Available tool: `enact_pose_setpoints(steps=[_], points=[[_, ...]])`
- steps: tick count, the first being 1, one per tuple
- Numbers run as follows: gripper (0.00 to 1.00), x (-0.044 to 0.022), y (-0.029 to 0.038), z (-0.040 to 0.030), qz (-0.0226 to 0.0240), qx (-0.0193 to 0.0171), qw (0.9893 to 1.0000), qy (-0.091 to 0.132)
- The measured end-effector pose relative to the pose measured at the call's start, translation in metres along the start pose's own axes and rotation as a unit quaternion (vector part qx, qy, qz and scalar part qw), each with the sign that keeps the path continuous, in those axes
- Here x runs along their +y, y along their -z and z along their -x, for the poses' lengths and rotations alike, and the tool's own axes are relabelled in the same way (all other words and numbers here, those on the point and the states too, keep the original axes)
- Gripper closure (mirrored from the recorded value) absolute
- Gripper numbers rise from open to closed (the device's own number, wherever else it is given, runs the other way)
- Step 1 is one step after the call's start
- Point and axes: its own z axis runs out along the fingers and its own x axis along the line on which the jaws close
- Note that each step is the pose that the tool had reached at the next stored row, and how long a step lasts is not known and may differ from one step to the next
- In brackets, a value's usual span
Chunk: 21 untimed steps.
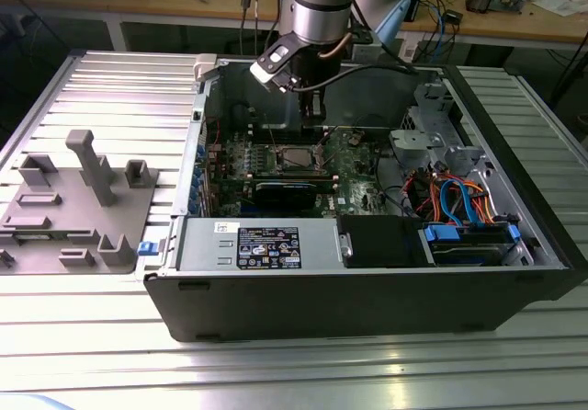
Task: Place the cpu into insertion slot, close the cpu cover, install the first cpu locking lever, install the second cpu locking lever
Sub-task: 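Close the cpu cover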
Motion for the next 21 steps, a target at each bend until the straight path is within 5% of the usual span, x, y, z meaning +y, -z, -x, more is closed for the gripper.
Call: enact_pose_setpoints(steps=[16,21], points=[[0.89,0.0001,0.0173,0.0001,0.0000,-0.0001,1.0000,0.000],[0.89,0.0001,0.0182,0.0001,0.0000,0.0000,1.0000,0.000]])
